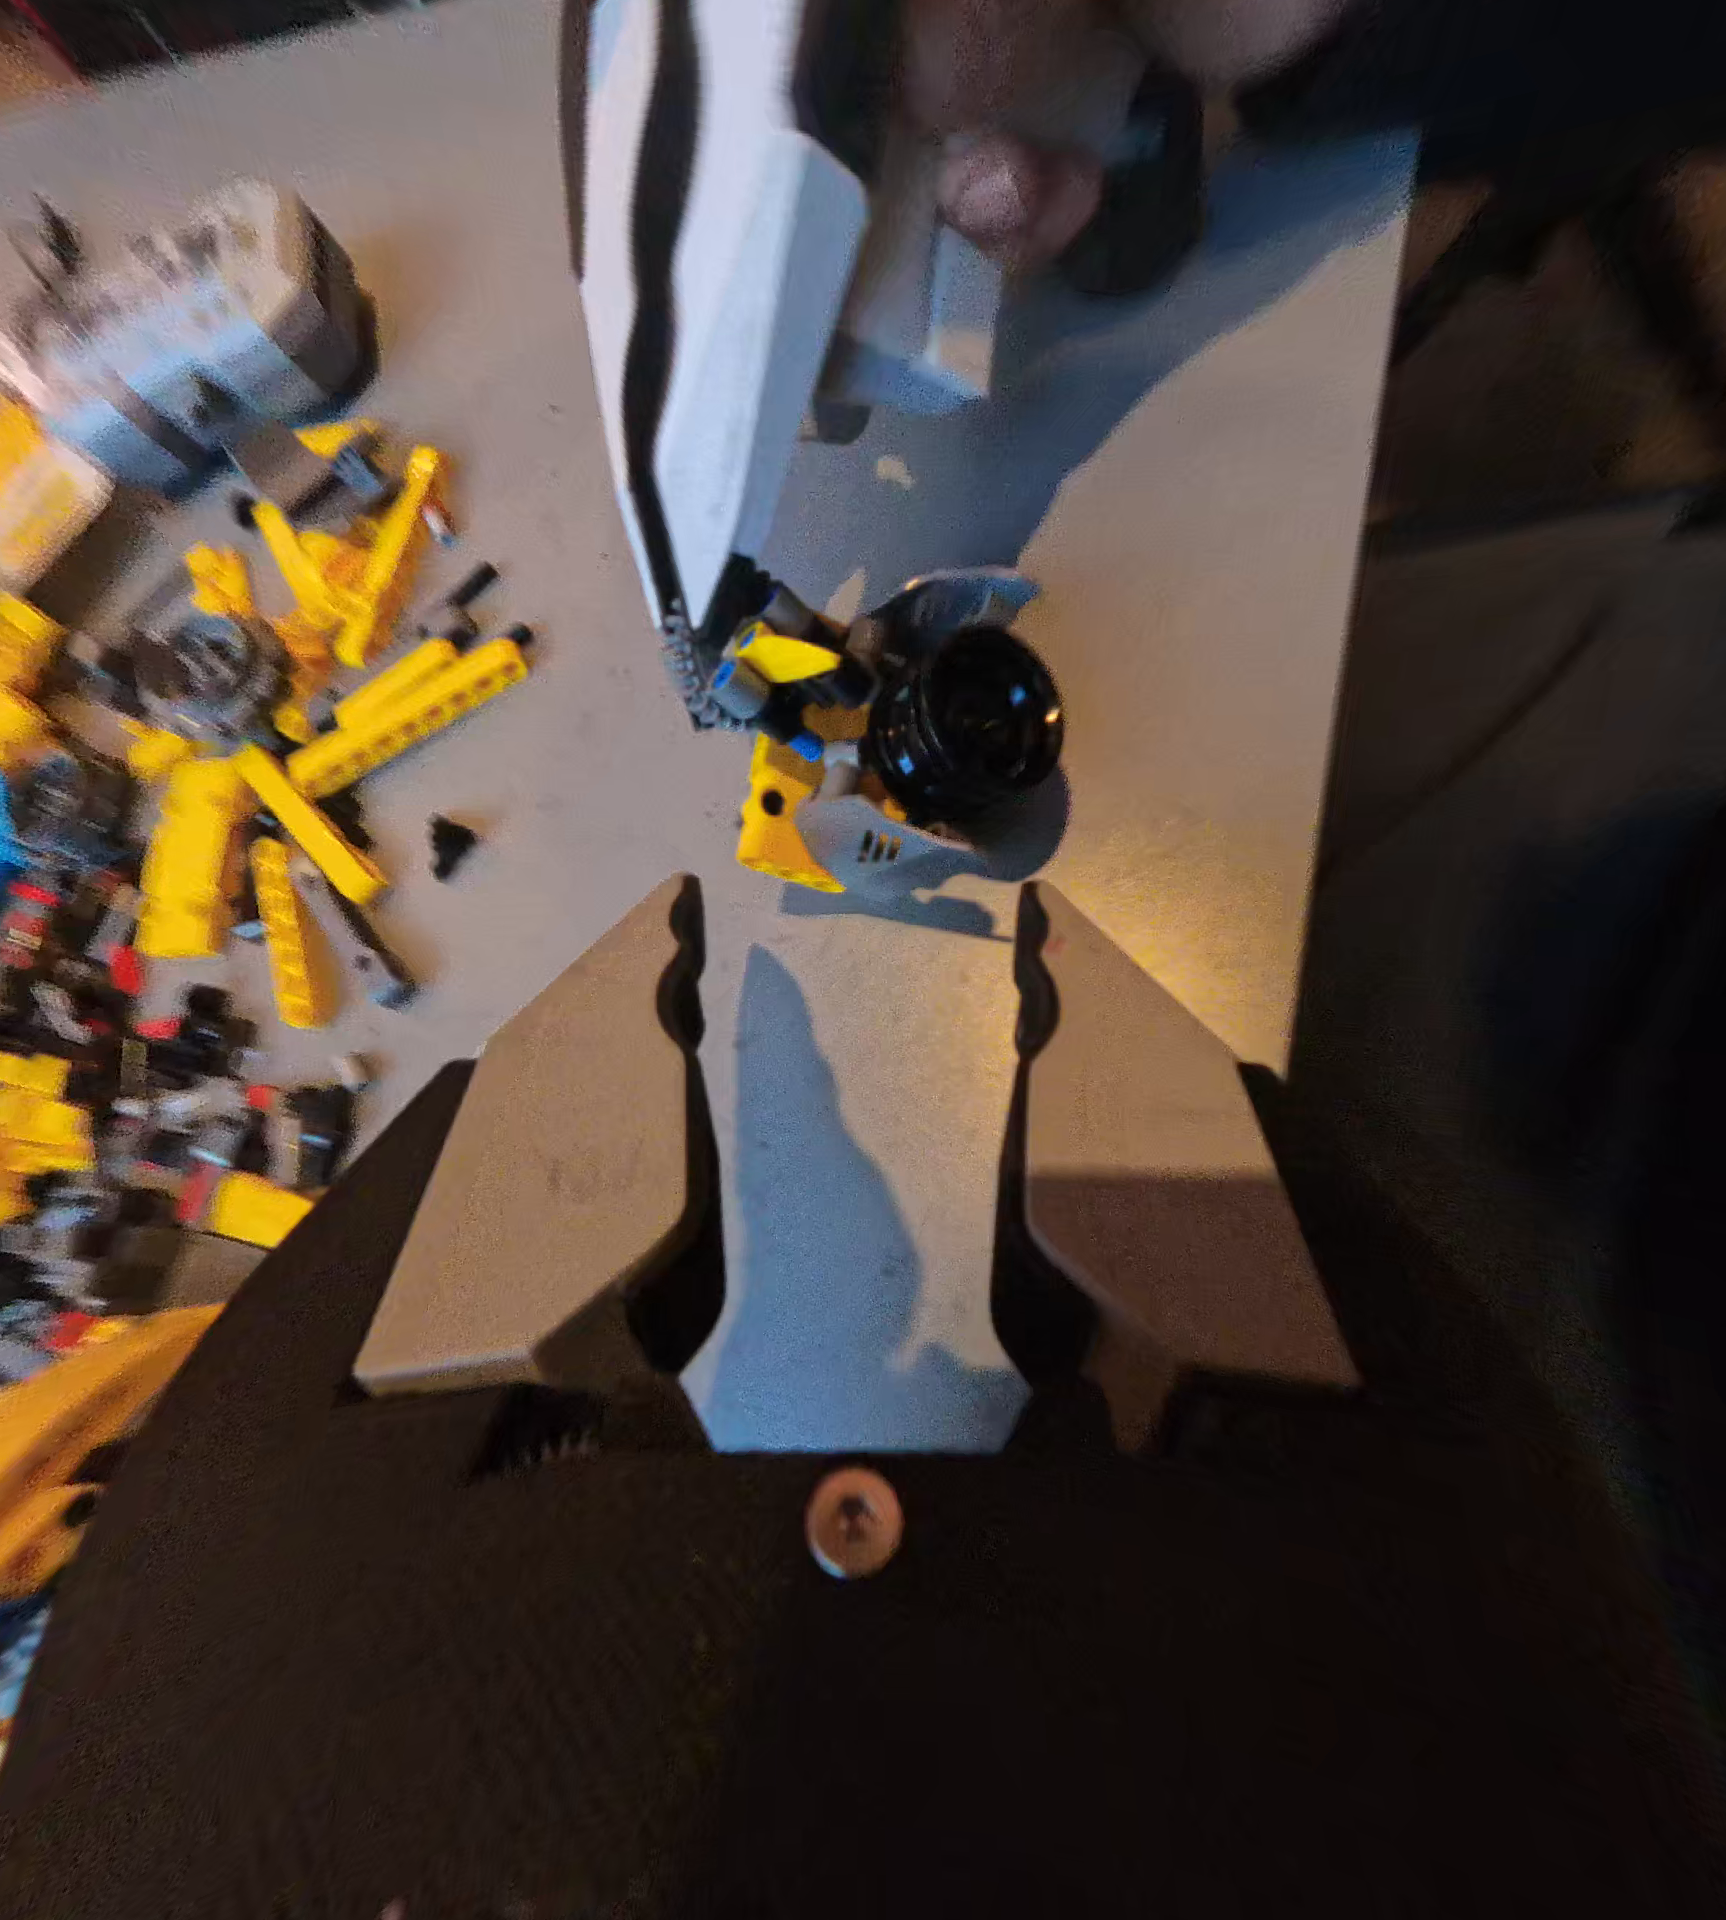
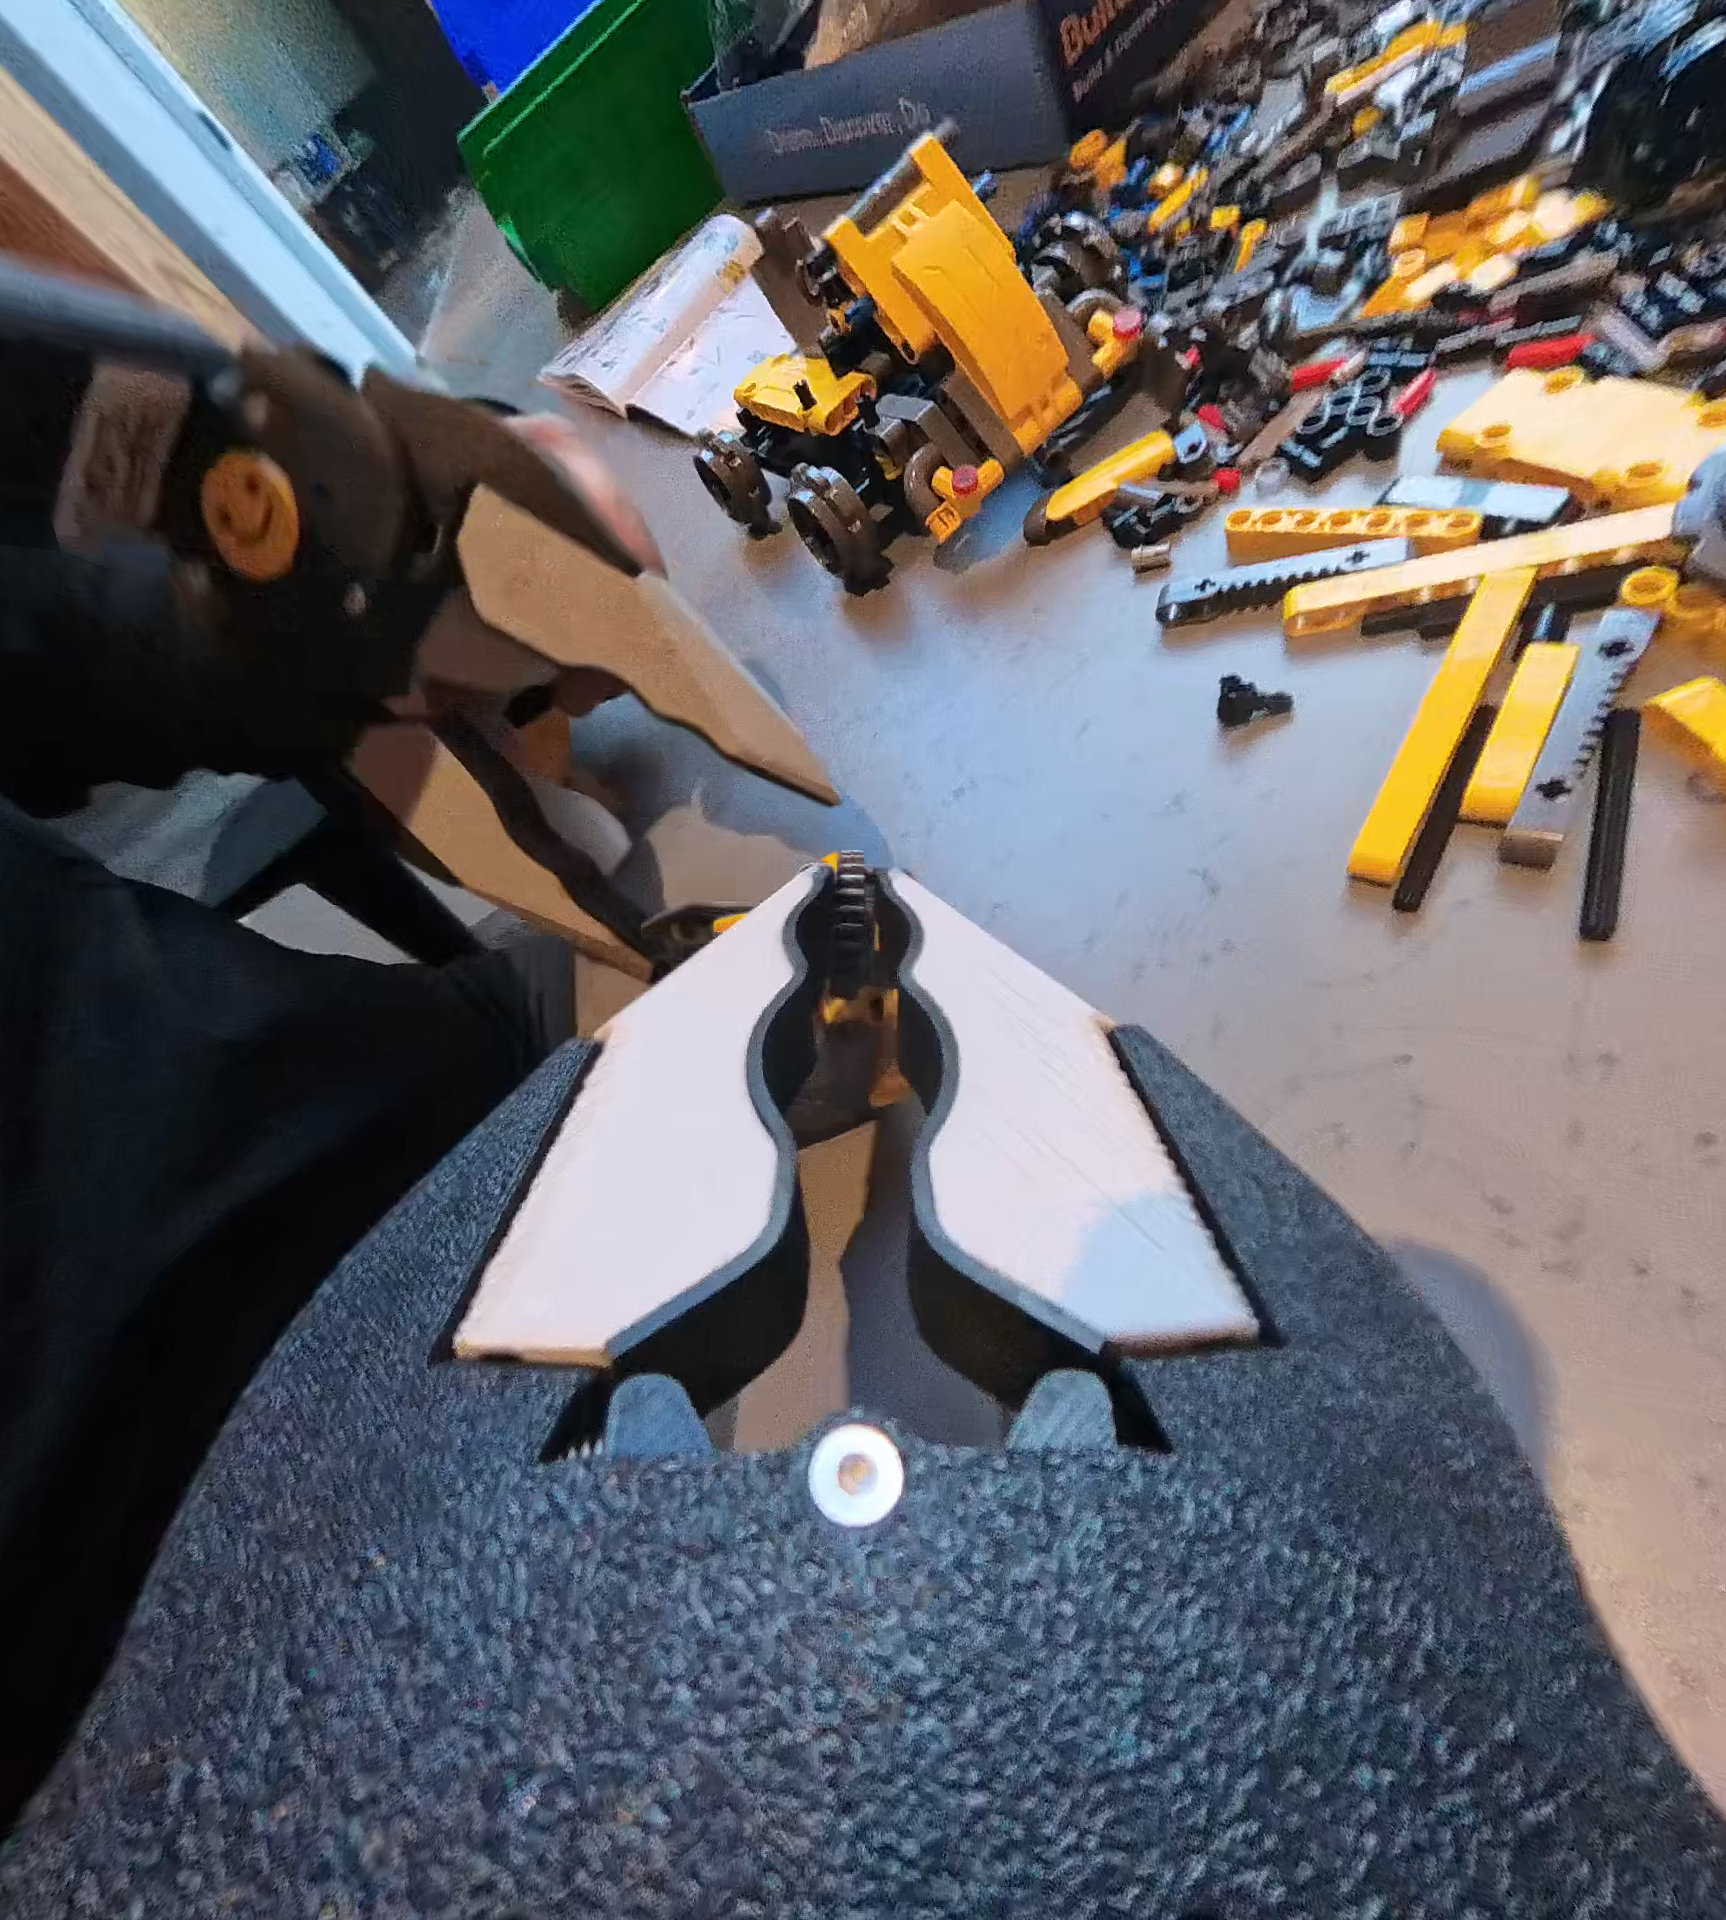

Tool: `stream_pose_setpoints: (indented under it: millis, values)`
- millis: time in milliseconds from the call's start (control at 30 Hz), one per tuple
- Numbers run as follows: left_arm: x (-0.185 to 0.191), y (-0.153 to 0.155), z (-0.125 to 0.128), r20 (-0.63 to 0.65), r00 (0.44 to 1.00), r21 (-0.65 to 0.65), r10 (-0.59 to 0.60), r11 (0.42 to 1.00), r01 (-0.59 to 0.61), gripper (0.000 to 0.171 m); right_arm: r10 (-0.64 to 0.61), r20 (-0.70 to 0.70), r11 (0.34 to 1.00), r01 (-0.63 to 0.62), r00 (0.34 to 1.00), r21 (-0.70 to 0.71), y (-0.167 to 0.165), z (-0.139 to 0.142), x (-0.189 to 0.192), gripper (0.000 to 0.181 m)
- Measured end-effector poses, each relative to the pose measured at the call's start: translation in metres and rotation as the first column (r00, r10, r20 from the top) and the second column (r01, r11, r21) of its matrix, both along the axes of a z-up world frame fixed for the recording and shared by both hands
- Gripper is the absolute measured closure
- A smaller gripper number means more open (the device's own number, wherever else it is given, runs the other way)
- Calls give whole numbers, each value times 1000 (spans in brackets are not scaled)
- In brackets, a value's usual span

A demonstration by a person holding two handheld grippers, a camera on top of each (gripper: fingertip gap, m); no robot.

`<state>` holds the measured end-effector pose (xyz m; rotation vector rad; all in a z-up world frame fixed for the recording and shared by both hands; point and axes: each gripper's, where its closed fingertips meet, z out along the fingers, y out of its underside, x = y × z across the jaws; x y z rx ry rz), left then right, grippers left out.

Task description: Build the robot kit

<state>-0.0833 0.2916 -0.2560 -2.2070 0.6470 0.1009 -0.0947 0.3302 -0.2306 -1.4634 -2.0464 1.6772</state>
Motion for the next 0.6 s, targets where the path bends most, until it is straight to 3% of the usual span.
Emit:
stream_pose_setpoints:
  millis: [67, 167, 267, 600]
  values:
    - [1, 4, -5, -157, 987, 60, -39, 997, 49, 125, 10, 36, 999, -8, 999, -34, 0, -2, 0, 174]
    - [7, 10, 2, -295, 952, 142, -84, 981, 131, 150, -5, 73, 998, 10, 997, -67, 4, -4, -3, 174]
    - [5, 13, 5, -387, 919, 183, -77, 970, 158, 151, -11, 104, 994, 22, 994, -106, 8, -6, -5, 175]
    - [6, 25, 3, -428, 898, 213, -101, 954, 209, 149, 5, 159, 974, 31, 987, -223, 14, -5, -9, 175]
